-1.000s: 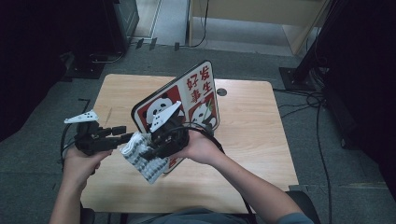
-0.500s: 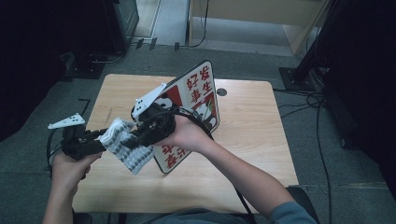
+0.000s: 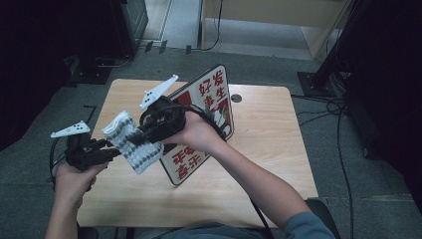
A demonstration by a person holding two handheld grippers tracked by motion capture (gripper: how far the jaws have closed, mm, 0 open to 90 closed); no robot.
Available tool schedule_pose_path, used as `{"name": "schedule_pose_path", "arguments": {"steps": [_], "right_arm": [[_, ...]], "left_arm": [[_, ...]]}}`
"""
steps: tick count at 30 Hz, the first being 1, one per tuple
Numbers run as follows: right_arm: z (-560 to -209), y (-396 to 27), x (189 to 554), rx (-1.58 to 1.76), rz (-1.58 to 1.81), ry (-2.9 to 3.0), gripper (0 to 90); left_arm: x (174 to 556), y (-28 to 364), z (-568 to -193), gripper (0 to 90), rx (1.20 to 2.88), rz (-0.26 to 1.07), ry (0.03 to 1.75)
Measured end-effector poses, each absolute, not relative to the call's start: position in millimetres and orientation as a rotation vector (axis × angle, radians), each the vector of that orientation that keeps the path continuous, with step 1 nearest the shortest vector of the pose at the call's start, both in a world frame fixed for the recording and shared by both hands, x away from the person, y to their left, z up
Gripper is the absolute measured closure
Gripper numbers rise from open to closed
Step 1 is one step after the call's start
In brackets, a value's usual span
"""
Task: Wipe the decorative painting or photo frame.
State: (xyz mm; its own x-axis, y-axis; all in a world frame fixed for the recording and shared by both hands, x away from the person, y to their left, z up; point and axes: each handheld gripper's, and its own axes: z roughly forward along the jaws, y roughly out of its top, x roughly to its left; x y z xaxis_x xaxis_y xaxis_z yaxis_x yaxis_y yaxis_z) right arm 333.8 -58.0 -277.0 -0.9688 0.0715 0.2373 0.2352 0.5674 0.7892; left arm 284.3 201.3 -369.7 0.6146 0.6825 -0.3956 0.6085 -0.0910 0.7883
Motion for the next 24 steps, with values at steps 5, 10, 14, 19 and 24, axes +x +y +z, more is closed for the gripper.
{"name": "schedule_pose_path", "arguments": {"steps": [5, 10, 14, 19, 24], "right_arm": [[-282, -68, 336, -0.305, -1.359, -2.615, 73.9], [-288, -74, 337, -0.33, -1.357, -2.607, 74.2], [-292, -77, 337, -0.348, -1.344, -2.607, 74.2], [-296, -80, 336, -0.367, -1.341, -2.609, 74.7], [-300, -83, 335, -0.377, -1.324, -2.61, 75.2]], "left_arm": [[284, 200, -369, 40.7, 1.773, 0.095, 1.043], [285, 198, -369, 40.9, 1.778, 0.094, 1.038], [285, 197, -369, 40.9, 1.782, 0.095, 1.032], [287, 196, -370, 40.9, 1.792, 0.094, 1.025], [287, 195, -370, 40.8, 1.79, 0.094, 1.022]]}}
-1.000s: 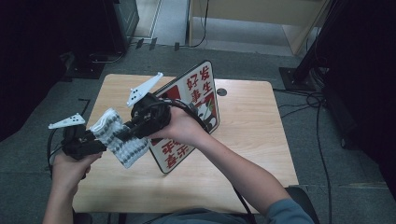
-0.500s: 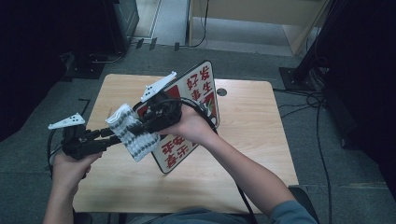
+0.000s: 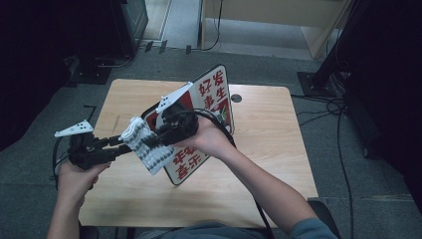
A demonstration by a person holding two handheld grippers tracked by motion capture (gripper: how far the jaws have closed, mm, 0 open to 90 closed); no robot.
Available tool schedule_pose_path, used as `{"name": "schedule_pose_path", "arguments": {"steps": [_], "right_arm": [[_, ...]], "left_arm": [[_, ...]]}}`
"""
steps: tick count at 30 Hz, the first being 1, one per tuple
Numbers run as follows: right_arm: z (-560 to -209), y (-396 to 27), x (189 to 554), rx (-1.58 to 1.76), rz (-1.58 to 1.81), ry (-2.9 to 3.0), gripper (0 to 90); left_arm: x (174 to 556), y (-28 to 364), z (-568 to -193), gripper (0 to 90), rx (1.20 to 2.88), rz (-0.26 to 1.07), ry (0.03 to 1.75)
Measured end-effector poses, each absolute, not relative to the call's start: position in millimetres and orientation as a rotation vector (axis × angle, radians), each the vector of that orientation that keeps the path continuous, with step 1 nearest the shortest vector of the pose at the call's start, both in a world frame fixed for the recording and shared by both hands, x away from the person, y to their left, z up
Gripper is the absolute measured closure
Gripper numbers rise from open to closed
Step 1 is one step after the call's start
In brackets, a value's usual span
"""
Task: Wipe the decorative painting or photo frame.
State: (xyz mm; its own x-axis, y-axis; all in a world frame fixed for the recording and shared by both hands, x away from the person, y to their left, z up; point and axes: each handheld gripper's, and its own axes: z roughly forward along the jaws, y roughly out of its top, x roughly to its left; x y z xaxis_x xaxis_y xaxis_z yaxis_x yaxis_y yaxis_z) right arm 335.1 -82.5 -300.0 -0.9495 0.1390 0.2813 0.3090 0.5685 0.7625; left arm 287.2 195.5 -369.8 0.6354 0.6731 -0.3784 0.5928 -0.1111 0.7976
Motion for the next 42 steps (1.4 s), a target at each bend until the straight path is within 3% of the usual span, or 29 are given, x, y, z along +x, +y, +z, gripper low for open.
{"name": "schedule_pose_path", "arguments": {"steps": [42], "right_arm": [[-340, -93, 328, -0.431, -1.233, -2.598, 74.9]], "left_arm": [[289, 193, -370, 41.0, 1.812, 0.096, 1.017]]}}
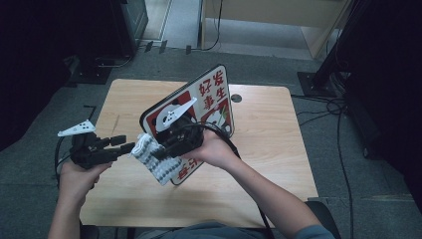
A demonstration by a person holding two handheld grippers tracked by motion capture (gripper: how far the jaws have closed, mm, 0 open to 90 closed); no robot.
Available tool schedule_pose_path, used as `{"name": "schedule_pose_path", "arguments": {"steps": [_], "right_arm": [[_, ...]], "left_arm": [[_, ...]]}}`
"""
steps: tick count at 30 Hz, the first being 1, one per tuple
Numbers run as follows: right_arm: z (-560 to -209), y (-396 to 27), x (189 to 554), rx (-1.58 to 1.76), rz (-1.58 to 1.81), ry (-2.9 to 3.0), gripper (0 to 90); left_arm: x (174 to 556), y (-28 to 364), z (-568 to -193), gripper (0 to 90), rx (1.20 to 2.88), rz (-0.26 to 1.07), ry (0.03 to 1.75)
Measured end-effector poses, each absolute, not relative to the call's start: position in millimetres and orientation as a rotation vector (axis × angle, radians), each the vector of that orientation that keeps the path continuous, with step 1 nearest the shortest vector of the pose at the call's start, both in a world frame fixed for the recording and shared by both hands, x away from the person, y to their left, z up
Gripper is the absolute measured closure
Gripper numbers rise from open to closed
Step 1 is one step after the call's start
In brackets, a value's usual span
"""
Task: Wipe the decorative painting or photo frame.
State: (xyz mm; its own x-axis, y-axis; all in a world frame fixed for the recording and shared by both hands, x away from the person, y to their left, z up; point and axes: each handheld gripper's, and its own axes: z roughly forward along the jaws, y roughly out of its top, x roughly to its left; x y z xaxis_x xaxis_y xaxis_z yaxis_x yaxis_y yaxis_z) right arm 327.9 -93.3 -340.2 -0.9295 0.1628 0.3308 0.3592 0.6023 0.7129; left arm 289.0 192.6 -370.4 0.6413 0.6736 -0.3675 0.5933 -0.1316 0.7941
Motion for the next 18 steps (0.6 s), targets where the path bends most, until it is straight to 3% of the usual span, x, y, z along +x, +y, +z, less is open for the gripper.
{"name": "schedule_pose_path", "arguments": {"steps": [14, 18], "right_arm": [[-355, -96, 325, -0.442, -1.213, -2.594, 74.8], [-359, -96, 325, -0.444, -1.201, -2.597, 74.8]], "left_arm": [[289, 188, -357, 43.3, 1.807, 0.095, 0.99], [287, 185, -352, 49.2, 1.802, 0.091, 0.968]]}}
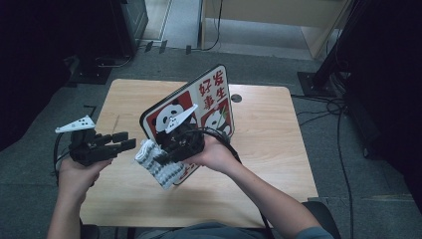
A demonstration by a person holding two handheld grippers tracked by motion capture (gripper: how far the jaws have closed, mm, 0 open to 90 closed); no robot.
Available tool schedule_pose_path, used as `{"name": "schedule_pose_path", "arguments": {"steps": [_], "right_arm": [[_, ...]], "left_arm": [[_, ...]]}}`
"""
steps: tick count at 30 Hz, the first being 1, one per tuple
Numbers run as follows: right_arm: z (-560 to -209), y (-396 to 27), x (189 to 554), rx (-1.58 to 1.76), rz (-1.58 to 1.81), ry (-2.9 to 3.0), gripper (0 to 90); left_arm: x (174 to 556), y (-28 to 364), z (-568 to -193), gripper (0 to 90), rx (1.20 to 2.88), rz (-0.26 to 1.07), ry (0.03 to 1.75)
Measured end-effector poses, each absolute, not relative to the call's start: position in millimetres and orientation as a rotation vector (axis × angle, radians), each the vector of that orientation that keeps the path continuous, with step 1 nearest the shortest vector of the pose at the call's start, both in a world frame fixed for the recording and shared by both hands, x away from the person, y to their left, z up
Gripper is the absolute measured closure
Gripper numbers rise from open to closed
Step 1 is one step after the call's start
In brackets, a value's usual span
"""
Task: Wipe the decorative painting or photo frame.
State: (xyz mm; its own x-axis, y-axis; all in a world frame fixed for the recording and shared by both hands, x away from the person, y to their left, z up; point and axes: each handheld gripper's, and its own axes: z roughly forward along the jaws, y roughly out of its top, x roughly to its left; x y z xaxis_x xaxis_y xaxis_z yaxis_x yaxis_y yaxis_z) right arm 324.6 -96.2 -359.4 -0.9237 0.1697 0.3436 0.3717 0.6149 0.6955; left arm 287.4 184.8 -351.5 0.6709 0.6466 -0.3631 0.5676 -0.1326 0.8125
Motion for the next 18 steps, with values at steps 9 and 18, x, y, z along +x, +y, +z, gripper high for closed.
{"name": "schedule_pose_path", "arguments": {"steps": [9, 18], "right_arm": [[-367, -99, 322, -0.452, -1.178, -2.607, 74.8], [-375, -99, 320, -0.463, -1.166, -2.613, 74.8]], "left_arm": [[285, 175, -339, 55.1, 1.802, 0.076, 0.915], [286, 161, -331, 57.6, 1.829, 0.046, 0.862]]}}
